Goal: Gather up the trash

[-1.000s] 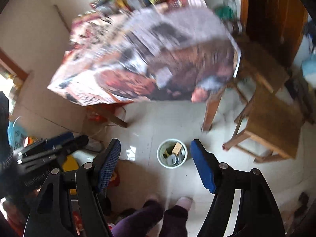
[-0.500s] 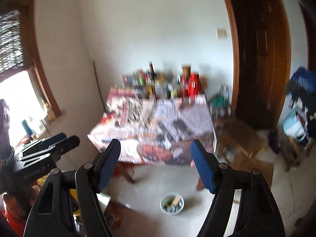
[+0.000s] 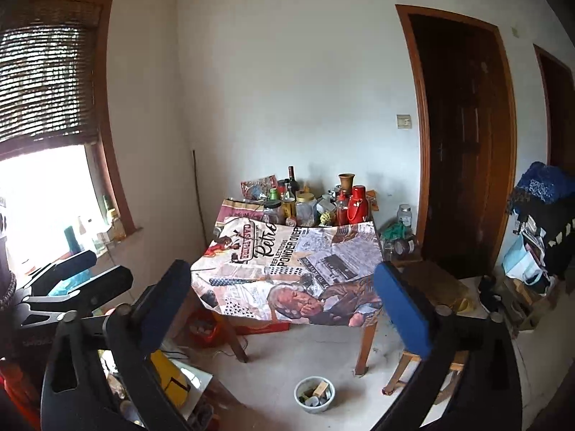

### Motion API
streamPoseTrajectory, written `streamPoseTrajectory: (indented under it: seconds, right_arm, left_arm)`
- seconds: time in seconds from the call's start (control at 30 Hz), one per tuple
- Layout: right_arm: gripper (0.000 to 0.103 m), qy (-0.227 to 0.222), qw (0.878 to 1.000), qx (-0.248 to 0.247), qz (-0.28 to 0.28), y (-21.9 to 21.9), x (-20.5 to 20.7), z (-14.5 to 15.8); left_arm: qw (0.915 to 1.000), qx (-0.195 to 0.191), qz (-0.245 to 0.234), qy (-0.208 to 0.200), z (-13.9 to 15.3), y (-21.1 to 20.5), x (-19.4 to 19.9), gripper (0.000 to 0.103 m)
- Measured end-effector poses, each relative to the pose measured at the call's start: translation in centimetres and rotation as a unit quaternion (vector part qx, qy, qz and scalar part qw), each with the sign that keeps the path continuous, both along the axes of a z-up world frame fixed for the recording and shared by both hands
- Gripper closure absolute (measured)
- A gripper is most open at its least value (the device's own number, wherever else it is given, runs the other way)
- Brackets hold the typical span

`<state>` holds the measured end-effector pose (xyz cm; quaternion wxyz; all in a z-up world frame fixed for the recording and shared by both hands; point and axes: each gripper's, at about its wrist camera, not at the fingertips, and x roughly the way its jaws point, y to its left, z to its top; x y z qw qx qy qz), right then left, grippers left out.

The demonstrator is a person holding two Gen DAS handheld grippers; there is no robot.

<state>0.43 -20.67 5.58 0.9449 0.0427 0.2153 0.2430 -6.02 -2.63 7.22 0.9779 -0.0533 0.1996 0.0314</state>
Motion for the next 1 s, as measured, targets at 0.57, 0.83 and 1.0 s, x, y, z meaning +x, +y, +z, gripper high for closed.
streamPoseTrajectory:
  seconds: [0.57,0.83,1.0]
  right_arm:
    - [0.000,-0.002,1.000,-0.002,0.000,-0.1,-2.4,0.4]
    - [0.000,0.010,1.000,-0.002,0.002,-0.4,-2.7,0.1]
    - [0.000,0.015,1.000,-0.007,0.000,-0.5,-2.9,-0.1]
  left_arm:
    - [0.9999,-0.005,-0.009,0.009,-0.1,-0.6,-1.5,0.002]
    - [0.9996,-0.010,-0.013,0.022,-0.7,-0.6,-1.0,0.001]
    - [0.9994,-0.012,-0.017,0.029,-1.0,-0.8,-0.7,0.002]
